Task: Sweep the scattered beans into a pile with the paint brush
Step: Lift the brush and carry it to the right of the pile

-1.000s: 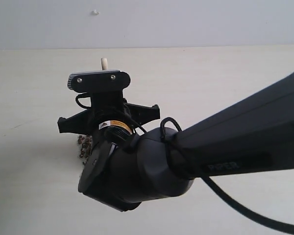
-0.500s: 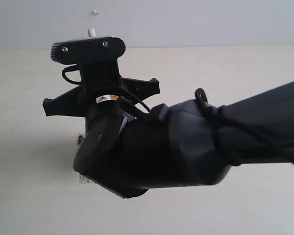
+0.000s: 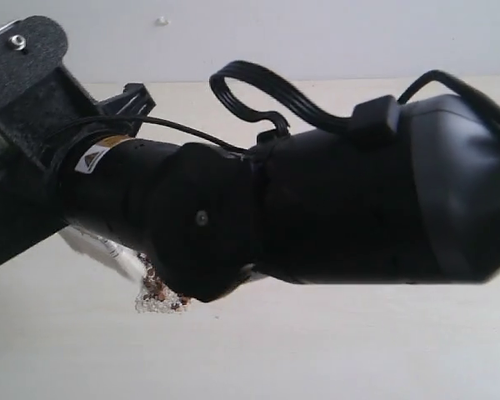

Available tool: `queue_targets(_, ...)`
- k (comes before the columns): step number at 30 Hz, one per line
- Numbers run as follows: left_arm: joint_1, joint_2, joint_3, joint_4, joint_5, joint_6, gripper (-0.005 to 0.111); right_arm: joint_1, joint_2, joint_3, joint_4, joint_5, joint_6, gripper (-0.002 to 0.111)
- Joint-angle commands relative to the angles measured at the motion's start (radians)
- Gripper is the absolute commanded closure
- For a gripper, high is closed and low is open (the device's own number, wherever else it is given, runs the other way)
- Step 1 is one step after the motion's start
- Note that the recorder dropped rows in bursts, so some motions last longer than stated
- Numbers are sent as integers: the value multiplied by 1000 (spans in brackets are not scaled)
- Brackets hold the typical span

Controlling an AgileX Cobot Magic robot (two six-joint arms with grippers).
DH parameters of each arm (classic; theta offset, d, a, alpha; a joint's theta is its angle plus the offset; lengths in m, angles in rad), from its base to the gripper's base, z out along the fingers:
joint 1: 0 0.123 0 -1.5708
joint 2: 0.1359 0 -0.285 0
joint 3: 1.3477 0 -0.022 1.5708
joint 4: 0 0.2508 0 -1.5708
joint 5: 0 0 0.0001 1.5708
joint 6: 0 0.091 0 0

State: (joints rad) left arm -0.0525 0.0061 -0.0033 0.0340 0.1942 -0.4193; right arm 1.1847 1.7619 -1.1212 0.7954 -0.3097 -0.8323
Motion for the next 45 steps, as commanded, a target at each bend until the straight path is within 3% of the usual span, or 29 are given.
queue_targets(1,-6,-6,3,-1,0,-3,107,-2,-43,-2,-356,170,204,108)
queue_targets(3,-6,-6,3,-1,0,-3,107,-23,-70,-2,-461,226,262,108)
queue_targets(16,-6,-6,3,-1,0,-3,107,-369,-249,-2,-456,390,165,108)
queue_targets(23,-6,-6,3,-1,0,-3,107,-677,-249,-2,-401,553,431,108)
queue_targets(28,-6,-6,3,-1,0,-3,107,-800,-249,-2,-401,660,561,108)
queue_targets(34,-6,-6,3,-1,0,-3,107,-830,-247,-2,-475,819,582,108)
queue_targets(39,-6,-6,3,-1,0,-3,107,-830,-202,-2,-469,1009,723,108)
queue_targets(45,-6,-6,3,-1,0,-3,107,-832,-40,-2,-243,1125,695,108)
